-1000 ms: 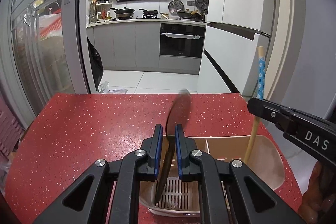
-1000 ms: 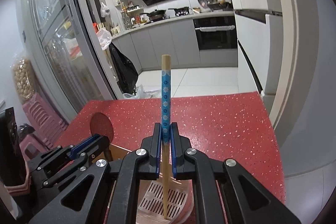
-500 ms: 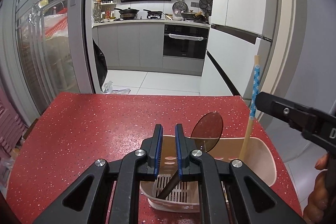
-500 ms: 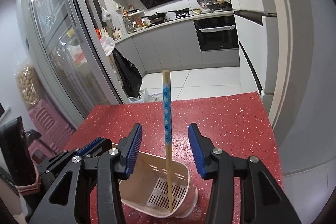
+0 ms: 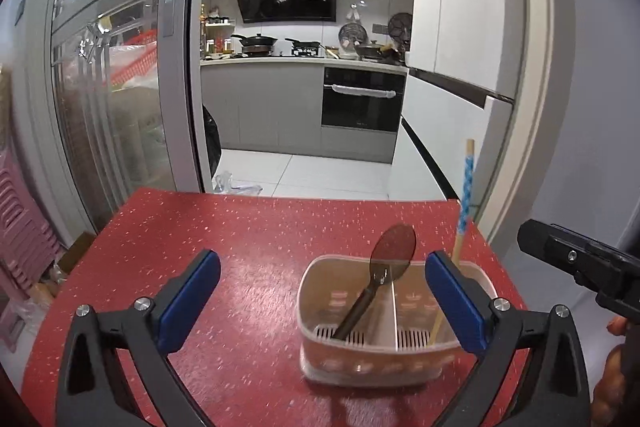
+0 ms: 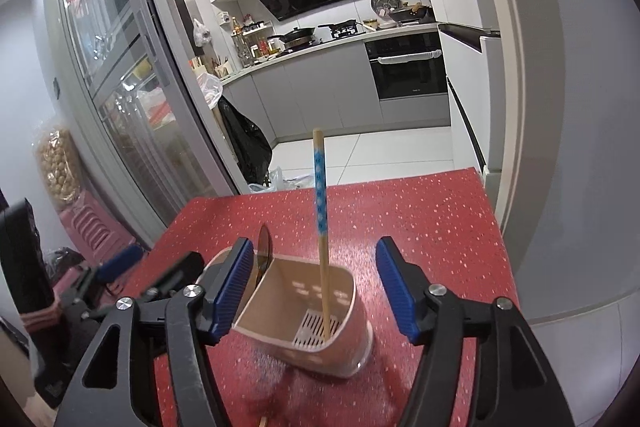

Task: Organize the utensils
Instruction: 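Move both open tools back over the remaining utensils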

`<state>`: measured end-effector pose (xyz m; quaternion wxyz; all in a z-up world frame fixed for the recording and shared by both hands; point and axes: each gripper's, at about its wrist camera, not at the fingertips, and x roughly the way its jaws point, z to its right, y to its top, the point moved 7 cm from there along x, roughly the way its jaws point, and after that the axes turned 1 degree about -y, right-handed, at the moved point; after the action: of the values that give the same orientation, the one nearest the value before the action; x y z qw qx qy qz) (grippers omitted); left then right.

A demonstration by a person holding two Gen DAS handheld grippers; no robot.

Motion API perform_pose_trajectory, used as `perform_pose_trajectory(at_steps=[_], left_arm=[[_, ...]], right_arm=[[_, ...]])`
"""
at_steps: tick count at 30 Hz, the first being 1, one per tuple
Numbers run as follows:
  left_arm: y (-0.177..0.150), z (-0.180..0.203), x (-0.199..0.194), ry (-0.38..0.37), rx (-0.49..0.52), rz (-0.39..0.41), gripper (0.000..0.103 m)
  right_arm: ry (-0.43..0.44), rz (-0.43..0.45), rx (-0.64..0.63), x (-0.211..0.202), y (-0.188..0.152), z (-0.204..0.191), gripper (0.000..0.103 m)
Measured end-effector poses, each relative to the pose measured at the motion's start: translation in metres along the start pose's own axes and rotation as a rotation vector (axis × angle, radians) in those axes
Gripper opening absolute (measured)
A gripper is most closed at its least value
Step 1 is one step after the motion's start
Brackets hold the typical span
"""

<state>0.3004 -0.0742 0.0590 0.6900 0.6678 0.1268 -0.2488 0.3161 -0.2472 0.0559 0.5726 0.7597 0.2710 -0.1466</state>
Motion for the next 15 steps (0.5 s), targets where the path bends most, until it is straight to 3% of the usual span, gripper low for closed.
perform_pose_trajectory(at_steps=[3,5,9,15], left_arm=[[-0.014,-0.01,-0.014,0.014,0.004,-0.013,0.103],[-0.026,-0.016,-0.023,0.024,0.006,-0.031,0.103],[-0.064,-0.034,-0.035,0.041,0.0,-0.109,0.103],[-0.137,-0.07,-0.052,0.088,-0.053,-0.256,0.103]], right_arm=[[0.01,-0.027,0.001,-0.01,-0.014,-0.002,0.082],[0.006,-0.046,0.002,-0.015,-0.025,-0.003,0.084],[-0.007,-0.113,0.008,-0.019,-0.053,-0.003,0.096],[-0.022,-0.277,0.023,-0.021,-0.112,0.001,0.096]])
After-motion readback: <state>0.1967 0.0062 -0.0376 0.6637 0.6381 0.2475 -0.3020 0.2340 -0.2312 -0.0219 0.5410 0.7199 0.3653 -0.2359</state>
